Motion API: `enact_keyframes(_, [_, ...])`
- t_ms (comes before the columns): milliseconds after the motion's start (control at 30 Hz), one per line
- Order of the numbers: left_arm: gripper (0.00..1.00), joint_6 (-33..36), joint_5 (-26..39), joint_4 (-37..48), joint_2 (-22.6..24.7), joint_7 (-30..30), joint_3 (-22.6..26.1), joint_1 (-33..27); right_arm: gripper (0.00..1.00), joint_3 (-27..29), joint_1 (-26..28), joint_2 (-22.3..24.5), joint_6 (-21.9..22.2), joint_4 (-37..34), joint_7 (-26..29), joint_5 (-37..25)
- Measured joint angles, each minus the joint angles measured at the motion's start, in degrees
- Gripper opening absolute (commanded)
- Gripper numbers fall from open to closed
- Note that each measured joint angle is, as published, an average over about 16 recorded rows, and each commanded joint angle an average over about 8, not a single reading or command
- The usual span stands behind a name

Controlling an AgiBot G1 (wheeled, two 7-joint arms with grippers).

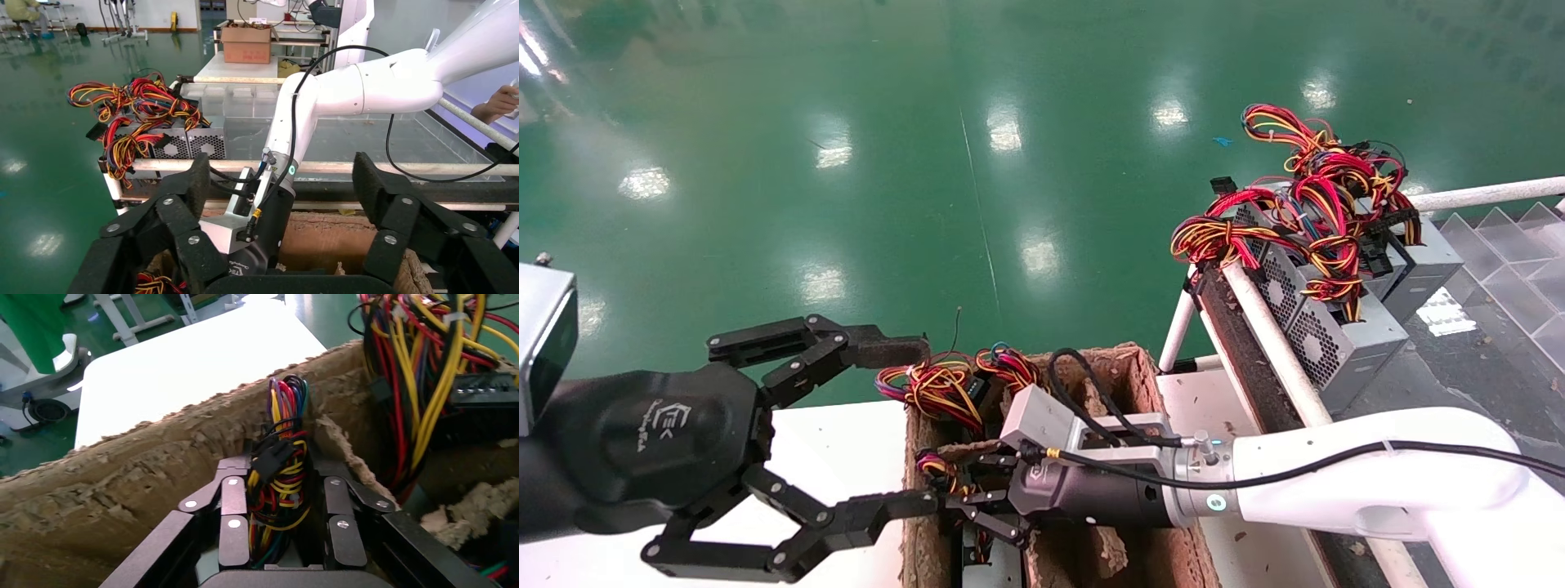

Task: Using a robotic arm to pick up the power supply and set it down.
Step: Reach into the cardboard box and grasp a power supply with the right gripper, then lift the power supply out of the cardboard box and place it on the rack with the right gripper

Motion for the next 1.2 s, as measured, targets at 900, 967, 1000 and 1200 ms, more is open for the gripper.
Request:
enact_keyframes(900, [1.0,-0.01,-0.02,0.0,-0.01,0.01,0.03,-0.01,0.0,15.06,-3.34,13.46,0.67,15.99,3.04,18.82])
enact_keyframes(967, [1.0,-0.01,-0.02,0.0,-0.01,0.01,0.03,-0.01,0.0,17.34,-3.35,15.72,1.2,17.78,3.6,20.93])
enact_keyframes(1000, [1.0,-0.01,-0.02,0.0,-0.01,0.01,0.03,-0.01,0.0,18.48,-3.28,16.86,1.52,18.58,3.84,21.91])
enact_keyframes(1200, [1.0,-0.01,-0.02,0.0,-0.01,0.02,0.03,-0.01,0.0,24.51,-1.21,23.91,4.44,21.47,4.86,25.04])
